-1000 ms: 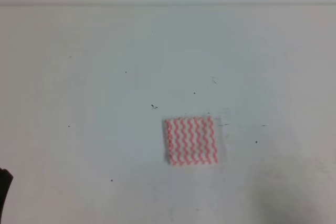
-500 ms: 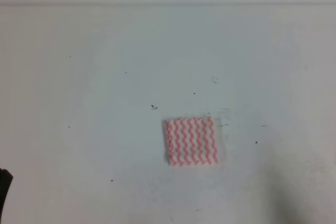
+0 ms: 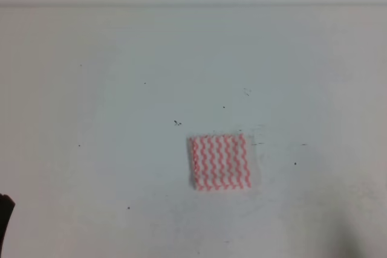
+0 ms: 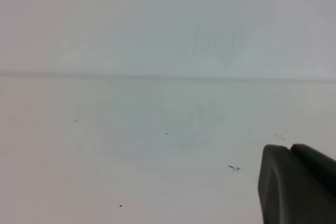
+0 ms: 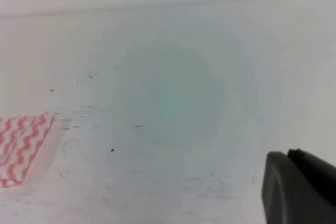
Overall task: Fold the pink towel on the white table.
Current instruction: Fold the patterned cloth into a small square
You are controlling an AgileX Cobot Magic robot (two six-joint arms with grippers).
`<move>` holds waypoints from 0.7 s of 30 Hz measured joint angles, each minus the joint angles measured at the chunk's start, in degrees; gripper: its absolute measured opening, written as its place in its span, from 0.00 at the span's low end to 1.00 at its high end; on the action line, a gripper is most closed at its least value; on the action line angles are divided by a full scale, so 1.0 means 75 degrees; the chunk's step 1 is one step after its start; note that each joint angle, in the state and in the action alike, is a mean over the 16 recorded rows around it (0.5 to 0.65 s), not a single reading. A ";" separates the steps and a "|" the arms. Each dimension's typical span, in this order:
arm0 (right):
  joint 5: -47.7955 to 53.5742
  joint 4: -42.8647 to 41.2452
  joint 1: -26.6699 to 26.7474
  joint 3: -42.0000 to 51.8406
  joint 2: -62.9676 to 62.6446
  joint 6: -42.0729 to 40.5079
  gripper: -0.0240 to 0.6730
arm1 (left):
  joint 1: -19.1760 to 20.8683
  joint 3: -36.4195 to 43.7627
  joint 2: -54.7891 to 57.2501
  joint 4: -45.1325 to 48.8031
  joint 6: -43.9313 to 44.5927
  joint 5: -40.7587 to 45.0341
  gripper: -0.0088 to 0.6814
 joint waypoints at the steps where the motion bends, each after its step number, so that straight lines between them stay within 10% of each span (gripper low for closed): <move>1: 0.0028 0.0000 0.0000 0.0011 0.0001 0.0003 0.01 | 0.0000 0.0000 0.0000 0.0000 0.0000 -0.0002 0.01; 21: 0.0138 0.0004 0.0000 0.0000 0.0008 0.0035 0.01 | 0.0000 0.0000 0.0000 0.0000 0.0000 -0.0029 0.01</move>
